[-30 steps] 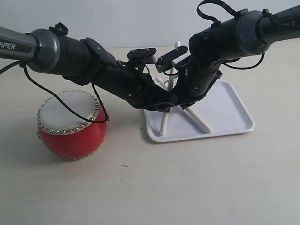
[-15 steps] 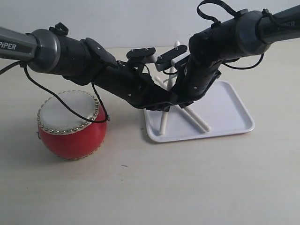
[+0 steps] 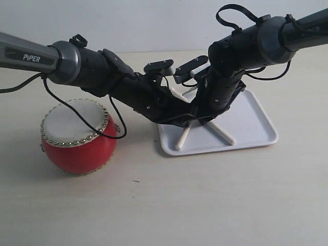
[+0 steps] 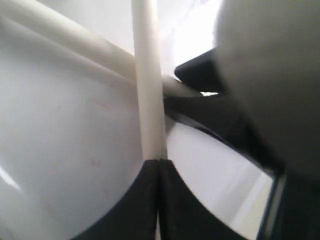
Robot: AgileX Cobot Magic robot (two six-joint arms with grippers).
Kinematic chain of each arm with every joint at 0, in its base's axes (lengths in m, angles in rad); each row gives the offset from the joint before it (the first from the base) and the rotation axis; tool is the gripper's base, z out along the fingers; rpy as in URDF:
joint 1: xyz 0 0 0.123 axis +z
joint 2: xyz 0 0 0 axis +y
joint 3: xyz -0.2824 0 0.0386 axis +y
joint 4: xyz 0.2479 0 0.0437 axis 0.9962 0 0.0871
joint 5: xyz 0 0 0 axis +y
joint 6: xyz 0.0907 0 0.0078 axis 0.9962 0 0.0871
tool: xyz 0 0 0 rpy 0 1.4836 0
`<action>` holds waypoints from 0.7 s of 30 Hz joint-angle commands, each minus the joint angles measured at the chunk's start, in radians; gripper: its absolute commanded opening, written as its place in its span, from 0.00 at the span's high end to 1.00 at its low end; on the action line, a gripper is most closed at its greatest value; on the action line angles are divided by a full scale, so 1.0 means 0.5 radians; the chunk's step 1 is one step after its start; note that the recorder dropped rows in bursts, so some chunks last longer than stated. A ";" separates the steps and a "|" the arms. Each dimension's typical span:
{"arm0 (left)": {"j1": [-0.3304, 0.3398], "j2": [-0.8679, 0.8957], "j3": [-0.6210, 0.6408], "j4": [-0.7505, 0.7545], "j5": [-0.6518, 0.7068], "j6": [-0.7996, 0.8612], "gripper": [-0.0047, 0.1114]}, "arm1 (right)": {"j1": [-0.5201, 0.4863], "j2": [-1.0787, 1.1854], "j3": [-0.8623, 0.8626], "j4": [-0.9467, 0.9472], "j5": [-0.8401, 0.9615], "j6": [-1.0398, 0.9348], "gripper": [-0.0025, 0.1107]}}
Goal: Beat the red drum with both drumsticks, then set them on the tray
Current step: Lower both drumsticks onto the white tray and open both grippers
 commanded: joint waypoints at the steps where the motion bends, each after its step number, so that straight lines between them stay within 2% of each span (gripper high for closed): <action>1: -0.017 0.037 -0.039 0.068 0.174 -0.013 0.85 | 0.012 -0.030 -0.018 0.028 -0.061 -0.043 0.75; 5: -0.017 0.037 -0.047 0.068 0.188 -0.022 0.66 | 0.012 -0.037 -0.022 0.032 -0.040 -0.060 0.75; 8: -0.017 0.033 -0.047 0.068 0.216 -0.059 0.58 | 0.012 -0.042 -0.058 0.037 0.029 -0.060 0.70; 13: -0.013 -0.070 -0.047 0.068 0.251 -0.059 0.58 | 0.012 -0.107 -0.138 0.085 0.179 -0.060 0.62; 21: 0.042 -0.473 -0.047 0.125 0.456 -0.056 0.60 | 0.012 -0.321 -0.214 0.178 0.318 -0.060 0.63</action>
